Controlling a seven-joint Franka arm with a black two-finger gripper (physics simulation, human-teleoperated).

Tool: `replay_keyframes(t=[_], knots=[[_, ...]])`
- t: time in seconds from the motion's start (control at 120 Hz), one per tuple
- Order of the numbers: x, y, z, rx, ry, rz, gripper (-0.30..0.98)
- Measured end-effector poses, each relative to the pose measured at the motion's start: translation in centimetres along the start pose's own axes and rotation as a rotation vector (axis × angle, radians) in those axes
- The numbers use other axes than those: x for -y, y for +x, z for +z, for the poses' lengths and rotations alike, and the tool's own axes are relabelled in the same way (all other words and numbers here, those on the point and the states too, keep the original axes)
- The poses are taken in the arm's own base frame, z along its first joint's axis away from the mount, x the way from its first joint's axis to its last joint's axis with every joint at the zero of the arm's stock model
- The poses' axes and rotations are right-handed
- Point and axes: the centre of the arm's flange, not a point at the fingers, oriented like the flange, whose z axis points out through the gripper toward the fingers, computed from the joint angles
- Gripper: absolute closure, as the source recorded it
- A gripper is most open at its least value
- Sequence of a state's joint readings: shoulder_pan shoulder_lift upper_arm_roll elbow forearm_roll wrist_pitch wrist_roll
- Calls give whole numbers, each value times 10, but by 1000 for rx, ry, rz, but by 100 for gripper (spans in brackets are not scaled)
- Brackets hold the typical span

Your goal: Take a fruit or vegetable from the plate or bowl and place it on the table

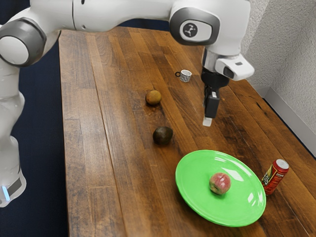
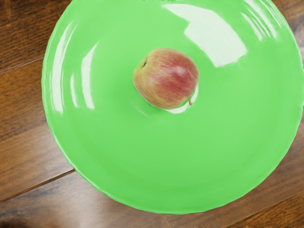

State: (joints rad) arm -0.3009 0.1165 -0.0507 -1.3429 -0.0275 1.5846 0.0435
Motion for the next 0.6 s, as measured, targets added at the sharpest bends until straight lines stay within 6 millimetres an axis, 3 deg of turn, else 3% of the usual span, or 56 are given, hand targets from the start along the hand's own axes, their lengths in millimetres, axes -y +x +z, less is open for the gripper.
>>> replay_keyframes(t=[0.117, 0.283, 0.425, 0.6], knots=[[-23, 4, 5, 4, -3, 40, 0], [-32, 42, 25, -10, 0, 60, 0], [-42, 82, 69, 7, -11, 77, 0], [-56, 104, 122, 56, -18, 98, 0]])
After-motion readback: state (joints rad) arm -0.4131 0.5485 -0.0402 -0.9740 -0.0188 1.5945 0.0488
